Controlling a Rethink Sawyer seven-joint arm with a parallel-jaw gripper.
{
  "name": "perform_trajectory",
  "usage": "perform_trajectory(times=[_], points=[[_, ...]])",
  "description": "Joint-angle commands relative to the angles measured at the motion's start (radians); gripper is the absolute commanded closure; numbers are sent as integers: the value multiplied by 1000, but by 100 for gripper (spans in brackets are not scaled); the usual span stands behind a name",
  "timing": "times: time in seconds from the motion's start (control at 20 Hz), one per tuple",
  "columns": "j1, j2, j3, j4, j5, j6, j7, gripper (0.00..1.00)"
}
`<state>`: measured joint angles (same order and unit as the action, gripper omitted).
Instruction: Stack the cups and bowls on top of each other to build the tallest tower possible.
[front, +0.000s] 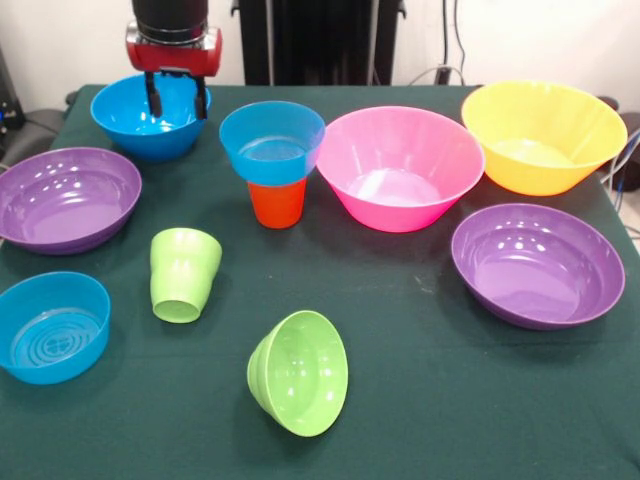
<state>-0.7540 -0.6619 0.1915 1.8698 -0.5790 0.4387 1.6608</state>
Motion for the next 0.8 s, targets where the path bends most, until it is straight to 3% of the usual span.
perform_trajectory(times=[0.05,0.3,0.8], points=[[17,41,9,94,-86,-97,38,0],[13,16,17,126,-81,-116,37,0],[70,38,-43,139,-93,-186,96,0]])
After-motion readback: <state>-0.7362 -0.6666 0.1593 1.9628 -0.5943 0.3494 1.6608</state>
